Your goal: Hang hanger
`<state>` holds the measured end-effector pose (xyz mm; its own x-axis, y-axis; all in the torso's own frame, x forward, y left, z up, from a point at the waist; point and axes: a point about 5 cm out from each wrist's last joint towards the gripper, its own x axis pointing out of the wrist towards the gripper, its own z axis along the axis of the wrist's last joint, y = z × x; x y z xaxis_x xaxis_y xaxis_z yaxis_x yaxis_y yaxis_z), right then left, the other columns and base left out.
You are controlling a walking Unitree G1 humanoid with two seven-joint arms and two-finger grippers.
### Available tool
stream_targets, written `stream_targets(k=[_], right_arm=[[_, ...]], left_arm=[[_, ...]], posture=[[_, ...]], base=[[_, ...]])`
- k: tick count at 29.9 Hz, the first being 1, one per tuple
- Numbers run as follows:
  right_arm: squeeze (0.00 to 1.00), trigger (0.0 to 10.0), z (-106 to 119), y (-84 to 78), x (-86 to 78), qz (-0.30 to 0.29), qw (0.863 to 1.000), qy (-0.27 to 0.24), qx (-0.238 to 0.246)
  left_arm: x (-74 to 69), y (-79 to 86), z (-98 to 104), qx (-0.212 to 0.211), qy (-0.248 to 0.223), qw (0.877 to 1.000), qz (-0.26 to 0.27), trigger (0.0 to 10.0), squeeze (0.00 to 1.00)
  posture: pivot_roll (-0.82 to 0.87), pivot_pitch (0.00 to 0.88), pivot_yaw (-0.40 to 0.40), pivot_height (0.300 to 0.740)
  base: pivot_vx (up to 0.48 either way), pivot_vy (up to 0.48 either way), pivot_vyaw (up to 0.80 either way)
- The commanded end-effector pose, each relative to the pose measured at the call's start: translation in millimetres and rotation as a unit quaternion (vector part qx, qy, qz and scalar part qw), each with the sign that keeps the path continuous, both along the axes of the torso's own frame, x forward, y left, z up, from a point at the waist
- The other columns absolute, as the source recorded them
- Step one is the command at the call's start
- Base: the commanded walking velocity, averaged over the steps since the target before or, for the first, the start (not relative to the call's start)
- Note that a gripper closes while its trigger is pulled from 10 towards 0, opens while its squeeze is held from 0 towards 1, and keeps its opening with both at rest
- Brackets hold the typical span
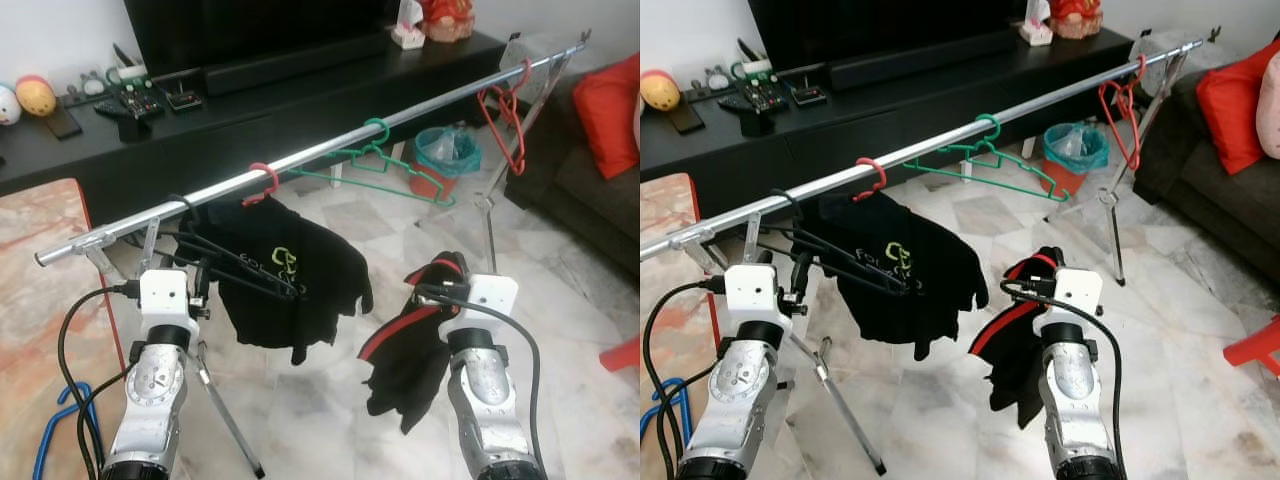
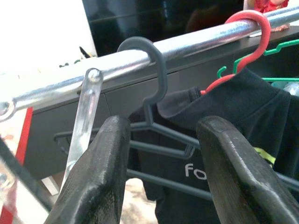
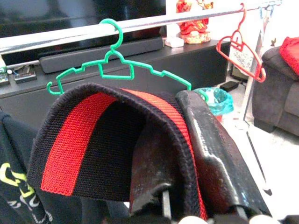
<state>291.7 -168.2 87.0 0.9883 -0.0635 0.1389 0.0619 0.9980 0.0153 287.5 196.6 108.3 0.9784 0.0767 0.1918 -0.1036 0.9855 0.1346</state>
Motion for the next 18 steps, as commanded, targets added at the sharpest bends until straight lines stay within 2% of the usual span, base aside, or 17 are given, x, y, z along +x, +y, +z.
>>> stream_targets(k=[1,9,18], right_arm=[[0.0,10.0,5.0,-0.4,1.0,0.0,1.0,-0.016,0.002],[0.0,10.0,4.7,-0.2,0.9,0.001,1.0,-0.015,0.004],[0.0,10.0,4.8,0.1,0.6,0.004,1.0,-0.015,0.006]], left_arm=[[-1.4,2.7,-1.2,0.005,0.006,1.0,0.005,10.0,0.0],[-1.2,2.5,-1.2,0.005,0.005,1.0,0.005,10.0,0.0],[-2.7,5.3,-0.6,0.008,0.003,1.0,0.013,10.0,0.0]], posture=[[0.03,0.08,0.0,0.74],[0.03,0.08,0.0,0.74],[0.03,0.081,-0.001,0.74]], base=[[0.277,0.0,0.0],[0.276,0.0,0.0],[0.0,0.0,0.0]])
